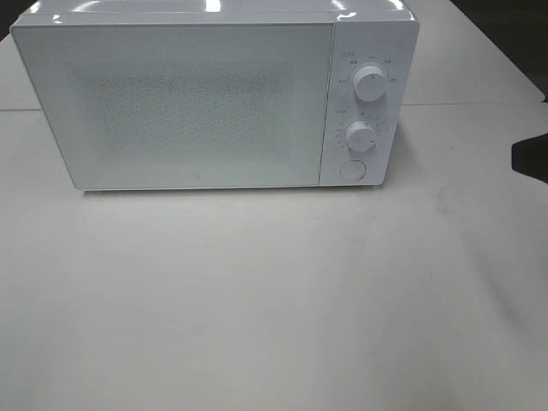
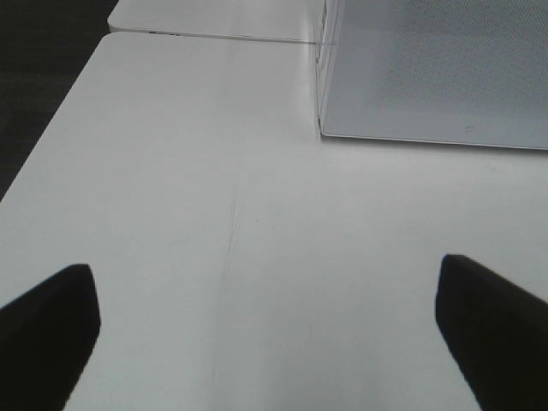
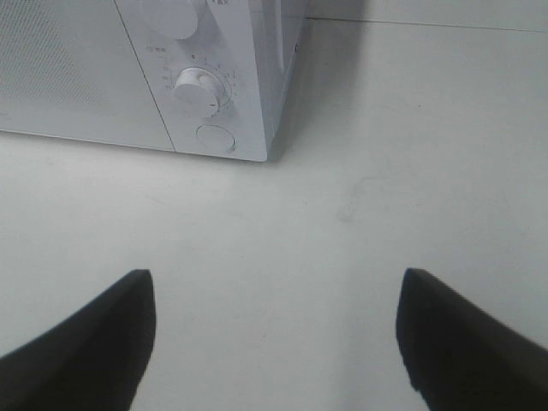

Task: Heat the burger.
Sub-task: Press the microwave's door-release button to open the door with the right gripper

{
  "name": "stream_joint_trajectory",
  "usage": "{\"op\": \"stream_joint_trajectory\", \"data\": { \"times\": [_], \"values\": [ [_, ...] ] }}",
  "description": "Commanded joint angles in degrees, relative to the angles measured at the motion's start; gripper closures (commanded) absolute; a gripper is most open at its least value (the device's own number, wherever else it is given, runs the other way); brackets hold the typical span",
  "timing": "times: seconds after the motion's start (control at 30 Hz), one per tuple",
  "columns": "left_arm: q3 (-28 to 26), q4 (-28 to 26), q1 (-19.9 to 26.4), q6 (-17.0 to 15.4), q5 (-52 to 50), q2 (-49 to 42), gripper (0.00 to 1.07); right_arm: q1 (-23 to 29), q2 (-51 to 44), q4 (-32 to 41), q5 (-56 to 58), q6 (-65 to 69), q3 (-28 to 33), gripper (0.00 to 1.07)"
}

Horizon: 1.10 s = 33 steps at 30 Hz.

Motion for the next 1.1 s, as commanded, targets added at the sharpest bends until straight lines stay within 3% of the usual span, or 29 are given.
{"op": "stream_joint_trajectory", "data": {
  "times": [0.03, 0.3, 0.63, 0.87, 1.1],
  "values": [
    [0.23, 0.17, 0.23, 0.0, -0.34, -1.38, 0.07, -0.29, 4.01, 0.0, -8.25, -0.17, 1.6, 0.32],
    [0.23, 0.17, 0.23, 0.0, -0.34, -1.38, 0.07, -0.29, 8.94, 0.0, -22.17, 0.06, 6.02, 0.32],
    [0.23, 0.17, 0.23, 0.0, -0.34, -1.38, 0.07, -0.11, 19.71, 0.34, -51.28, -0.46, 13.81, 0.32],
    [0.23, 0.17, 0.23, 0.0, -0.34, -1.38, 0.07, -0.11, 26.53, 4.3, -61.19, -3.67, 15.53, 0.32],
    [0.23, 0.17, 0.23, 0.0, -0.34, -1.38, 0.07, 7.85, 32.83, 11.97, -69.73, -9.34, 15.81, 0.32]
  ]
}}
